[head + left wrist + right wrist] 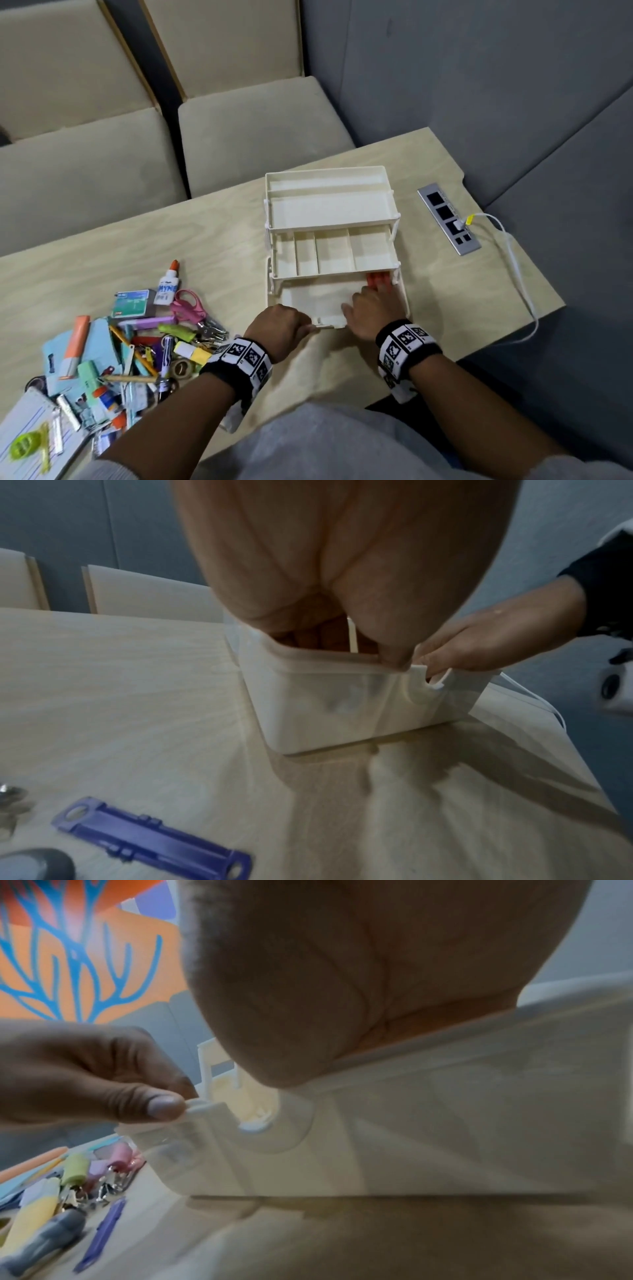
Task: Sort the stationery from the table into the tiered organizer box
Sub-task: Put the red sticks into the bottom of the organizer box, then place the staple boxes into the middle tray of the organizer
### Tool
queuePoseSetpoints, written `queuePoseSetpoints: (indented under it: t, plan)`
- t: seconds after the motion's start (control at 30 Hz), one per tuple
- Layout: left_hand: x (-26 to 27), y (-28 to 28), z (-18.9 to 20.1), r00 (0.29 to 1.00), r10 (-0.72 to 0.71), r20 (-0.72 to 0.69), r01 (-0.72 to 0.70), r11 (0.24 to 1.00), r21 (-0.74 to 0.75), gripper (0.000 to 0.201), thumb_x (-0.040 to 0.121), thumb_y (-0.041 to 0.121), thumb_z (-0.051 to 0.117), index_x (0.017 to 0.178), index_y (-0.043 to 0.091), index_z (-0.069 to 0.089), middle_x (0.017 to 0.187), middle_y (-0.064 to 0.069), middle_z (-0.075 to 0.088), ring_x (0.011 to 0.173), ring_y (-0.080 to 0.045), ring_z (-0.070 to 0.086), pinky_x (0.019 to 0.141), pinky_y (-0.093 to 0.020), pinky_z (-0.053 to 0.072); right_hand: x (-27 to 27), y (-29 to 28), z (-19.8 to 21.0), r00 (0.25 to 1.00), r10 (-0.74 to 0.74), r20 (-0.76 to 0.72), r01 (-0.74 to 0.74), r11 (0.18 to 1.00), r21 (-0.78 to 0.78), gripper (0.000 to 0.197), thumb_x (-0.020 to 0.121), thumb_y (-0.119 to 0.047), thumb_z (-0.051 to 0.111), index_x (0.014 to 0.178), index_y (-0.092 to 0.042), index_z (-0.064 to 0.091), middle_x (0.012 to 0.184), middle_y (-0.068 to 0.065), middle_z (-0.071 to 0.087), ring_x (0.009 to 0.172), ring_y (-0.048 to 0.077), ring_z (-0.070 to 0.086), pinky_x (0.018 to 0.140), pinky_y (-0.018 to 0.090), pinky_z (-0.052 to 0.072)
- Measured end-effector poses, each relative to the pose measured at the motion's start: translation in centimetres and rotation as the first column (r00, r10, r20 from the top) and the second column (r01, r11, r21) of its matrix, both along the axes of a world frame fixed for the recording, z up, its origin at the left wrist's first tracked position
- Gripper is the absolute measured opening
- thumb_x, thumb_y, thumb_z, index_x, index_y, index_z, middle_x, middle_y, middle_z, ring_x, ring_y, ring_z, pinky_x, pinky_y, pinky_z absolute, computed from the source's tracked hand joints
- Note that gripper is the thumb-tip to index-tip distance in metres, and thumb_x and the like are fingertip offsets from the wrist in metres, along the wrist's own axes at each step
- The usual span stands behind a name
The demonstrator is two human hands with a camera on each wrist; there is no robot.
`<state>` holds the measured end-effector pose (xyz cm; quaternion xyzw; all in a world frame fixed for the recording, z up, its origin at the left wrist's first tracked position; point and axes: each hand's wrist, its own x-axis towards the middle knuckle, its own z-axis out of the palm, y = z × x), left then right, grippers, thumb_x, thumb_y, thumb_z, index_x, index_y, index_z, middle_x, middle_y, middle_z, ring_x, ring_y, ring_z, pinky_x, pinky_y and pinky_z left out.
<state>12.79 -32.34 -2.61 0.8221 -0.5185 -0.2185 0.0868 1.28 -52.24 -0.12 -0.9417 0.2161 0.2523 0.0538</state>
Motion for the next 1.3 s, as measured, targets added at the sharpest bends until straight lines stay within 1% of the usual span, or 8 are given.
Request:
queuePoseSetpoints:
  t: [0.17, 0.33, 0.63, 0.77, 0.9, 1.0, 1.17, 1.3]
  plan:
    - [-0.2, 0.5, 1.2, 0.999, -0.021, -0.030, 0.018, 0.995, -0.094, 0.035, 0.096, 0.041, 0.039, 0.106, 0.024, 0.068, 0.098, -0.002, 0.072, 0.091, -0.025, 0.064, 0.077, -0.038, 0.052, -0.3, 0.7, 0.4, 0.999, -0.051, -0.003, 0.051, 0.996, 0.078, 0.059, 0.098, -0.059, 0.020, 0.117, -0.026, 0.065, 0.137, 0.003, 0.055, 0.136, 0.037, 0.033, 0.115, 0.060, 0.016]
    - [0.3, 4.9, 3.0, 0.978, 0.183, -0.104, -0.206, 0.933, -0.294, 0.027, 0.090, 0.030, 0.050, 0.106, 0.025, 0.070, 0.099, 0.003, 0.072, 0.093, -0.019, 0.062, 0.082, -0.032, 0.050, -0.2, 3.1, 2.0, 0.954, 0.013, 0.299, -0.039, 0.996, 0.082, 0.041, 0.093, -0.050, 0.037, 0.096, -0.023, 0.067, 0.096, 0.000, 0.069, 0.095, 0.025, 0.057, 0.083, 0.039, 0.045]
    - [0.1, 24.5, 4.3, 0.676, 0.663, -0.320, -0.714, 0.698, -0.062, 0.017, 0.087, 0.016, 0.060, 0.092, 0.026, 0.073, 0.074, 0.009, 0.072, 0.065, -0.002, 0.065, 0.063, -0.021, 0.049, 5.1, 16.3, 2.9, 0.911, 0.283, 0.299, -0.389, 0.829, 0.401, 0.025, 0.091, -0.047, 0.056, 0.093, -0.023, 0.064, 0.086, -0.002, 0.066, 0.082, 0.020, 0.061, 0.071, 0.036, 0.051]
    - [-2.0, 31.4, 3.6, 0.607, 0.762, -0.225, -0.754, 0.642, 0.138, 0.025, 0.078, 0.039, 0.068, 0.099, 0.027, 0.072, 0.087, 0.009, 0.071, 0.077, -0.007, 0.063, 0.072, -0.025, 0.050, 6.2, 23.7, 1.9, 0.862, 0.484, 0.151, -0.497, 0.749, 0.437, 0.025, 0.092, -0.045, 0.058, 0.103, -0.024, 0.066, 0.100, 0.002, 0.067, 0.093, 0.024, 0.062, 0.080, 0.036, 0.049]
    - [-4.5, 33.1, 2.5, 0.670, 0.725, -0.156, -0.698, 0.688, 0.200, 0.057, 0.070, 0.046, 0.069, 0.125, 0.032, 0.059, 0.112, 0.006, 0.068, 0.098, -0.015, 0.062, 0.083, -0.025, 0.048, 6.2, 30.1, 1.4, 0.777, 0.612, 0.150, -0.609, 0.669, 0.426, 0.031, 0.088, -0.044, 0.060, 0.113, -0.026, 0.059, 0.105, 0.006, 0.063, 0.095, 0.029, 0.062, 0.072, 0.034, 0.048]
    - [-4.6, 32.6, 2.1, 0.665, 0.724, -0.183, -0.708, 0.689, 0.155, 0.051, 0.078, 0.031, 0.059, 0.128, 0.031, 0.053, 0.113, 0.001, 0.068, 0.101, -0.020, 0.063, 0.084, -0.030, 0.050, 5.6, 33.3, 0.8, 0.732, 0.661, 0.166, -0.667, 0.644, 0.376, 0.057, 0.085, -0.047, 0.065, 0.133, -0.025, 0.044, 0.116, 0.009, 0.056, 0.098, 0.031, 0.061, 0.078, 0.038, 0.048]
    - [-3.3, 32.5, 0.7, 0.720, 0.669, -0.186, -0.653, 0.743, 0.146, 0.072, 0.074, 0.016, 0.071, 0.139, 0.028, 0.044, 0.122, -0.003, 0.064, 0.110, -0.023, 0.059, 0.092, -0.033, 0.048, 5.4, 35.9, -0.2, 0.833, 0.548, 0.069, -0.545, 0.794, 0.269, 0.059, 0.084, -0.041, 0.069, 0.132, -0.017, 0.043, 0.125, 0.014, 0.049, 0.101, 0.035, 0.061, 0.079, 0.042, 0.050]
    - [-2.4, 32.8, 0.8, 0.777, 0.594, -0.208, -0.594, 0.801, 0.069, 0.049, 0.086, 0.014, 0.059, 0.135, 0.022, 0.051, 0.114, -0.006, 0.066, 0.105, -0.023, 0.060, 0.088, -0.029, 0.044, 5.3, 35.6, -0.4, 0.875, 0.477, 0.081, -0.480, 0.837, 0.262, 0.053, 0.081, -0.039, 0.072, 0.124, -0.019, 0.049, 0.125, 0.009, 0.049, 0.102, 0.031, 0.061, 0.080, 0.041, 0.050]
